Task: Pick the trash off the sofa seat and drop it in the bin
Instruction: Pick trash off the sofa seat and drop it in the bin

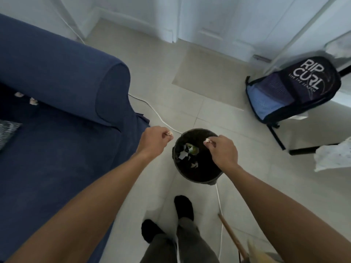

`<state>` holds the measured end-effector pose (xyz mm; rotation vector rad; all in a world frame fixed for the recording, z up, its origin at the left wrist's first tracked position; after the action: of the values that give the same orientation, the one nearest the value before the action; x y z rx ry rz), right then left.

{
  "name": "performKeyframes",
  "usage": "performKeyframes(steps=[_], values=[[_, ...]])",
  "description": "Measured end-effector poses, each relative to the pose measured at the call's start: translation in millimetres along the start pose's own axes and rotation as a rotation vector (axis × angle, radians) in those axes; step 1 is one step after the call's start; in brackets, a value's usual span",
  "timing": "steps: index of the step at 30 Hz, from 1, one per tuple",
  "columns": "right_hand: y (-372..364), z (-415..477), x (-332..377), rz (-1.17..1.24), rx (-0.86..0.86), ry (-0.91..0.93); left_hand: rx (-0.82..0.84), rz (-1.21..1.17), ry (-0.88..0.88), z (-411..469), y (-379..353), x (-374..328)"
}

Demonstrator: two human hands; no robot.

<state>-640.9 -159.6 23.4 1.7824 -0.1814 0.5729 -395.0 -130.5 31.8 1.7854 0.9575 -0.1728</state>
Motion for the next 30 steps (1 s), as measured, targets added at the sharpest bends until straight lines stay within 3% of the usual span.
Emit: performKeyframes(steps=[4, 8, 17, 21, 30], values=[[-6.3, -12.8, -31.3, 0.006, 0.035, -0.050, 0.021, 0.055, -0.052, -3.7, -26.6, -16.6], [-18.8, -27.2, -52.9, -0.110, 0.185, -0.167, 0.038, 0.041, -0.070, -7.5, -37.8, -30.4], [-6.6, -32.2, -68.3, -0.016, 0.067, -0.169, 0.068, 0.184, -0.171, -13.0, -60.9, -58.5], [-1.0, -26.9, -70.7, -0.019, 0.041, -0.157, 0.155, 0.444, -0.161, -12.3, -83.8, -53.4], [6.6, -17.8, -62.4, -0.057, 0.050, -0.108, 0.063, 0.595, -0.139, 1.9, -67.7, -36.4]])
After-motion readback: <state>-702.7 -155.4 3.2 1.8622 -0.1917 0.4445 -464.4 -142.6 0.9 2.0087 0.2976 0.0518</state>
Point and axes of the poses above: each hand's wrist, its own z-axis towards the middle knuckle, its own y-axis out of the back of the hand, x = y × z, the point moved 6 cm from there along z, towards the middle knuckle, and after that the axes turned 12 degrees about y, right-handed, at the moved point
